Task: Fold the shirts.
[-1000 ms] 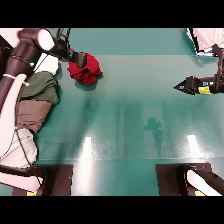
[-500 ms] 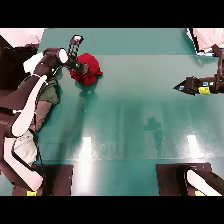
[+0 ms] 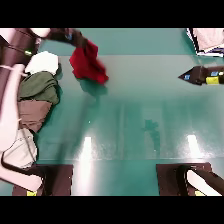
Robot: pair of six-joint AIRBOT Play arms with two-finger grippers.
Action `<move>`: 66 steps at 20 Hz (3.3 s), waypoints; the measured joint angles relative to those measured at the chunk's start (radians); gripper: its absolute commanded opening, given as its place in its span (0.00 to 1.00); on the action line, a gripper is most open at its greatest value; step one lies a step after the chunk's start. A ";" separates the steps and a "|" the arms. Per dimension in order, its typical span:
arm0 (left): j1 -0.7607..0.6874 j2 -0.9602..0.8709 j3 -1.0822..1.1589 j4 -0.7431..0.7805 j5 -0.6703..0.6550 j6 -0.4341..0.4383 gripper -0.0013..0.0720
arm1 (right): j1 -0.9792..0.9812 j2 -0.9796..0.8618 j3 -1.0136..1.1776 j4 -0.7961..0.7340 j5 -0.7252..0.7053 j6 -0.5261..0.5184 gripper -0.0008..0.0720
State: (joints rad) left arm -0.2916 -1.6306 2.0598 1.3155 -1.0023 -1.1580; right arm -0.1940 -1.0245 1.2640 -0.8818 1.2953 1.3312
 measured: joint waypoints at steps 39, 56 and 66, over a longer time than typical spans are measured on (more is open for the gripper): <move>0.183 -0.167 -0.423 -0.312 -0.028 -0.185 0.93 | 0.135 0.000 -0.183 0.000 0.099 0.000 0.03; 0.157 -0.263 -0.424 -0.452 0.064 -0.103 0.05 | 0.135 0.000 -0.253 0.002 0.045 0.005 0.03; 0.154 -0.194 -0.336 -0.413 -0.060 -0.101 0.05 | 0.140 -0.004 -0.394 0.072 -0.064 0.013 0.68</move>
State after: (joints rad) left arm -0.1379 -1.8248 1.7237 0.9028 -1.0622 -1.2587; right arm -0.0536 -1.0286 0.8703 -0.8101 1.2308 1.3437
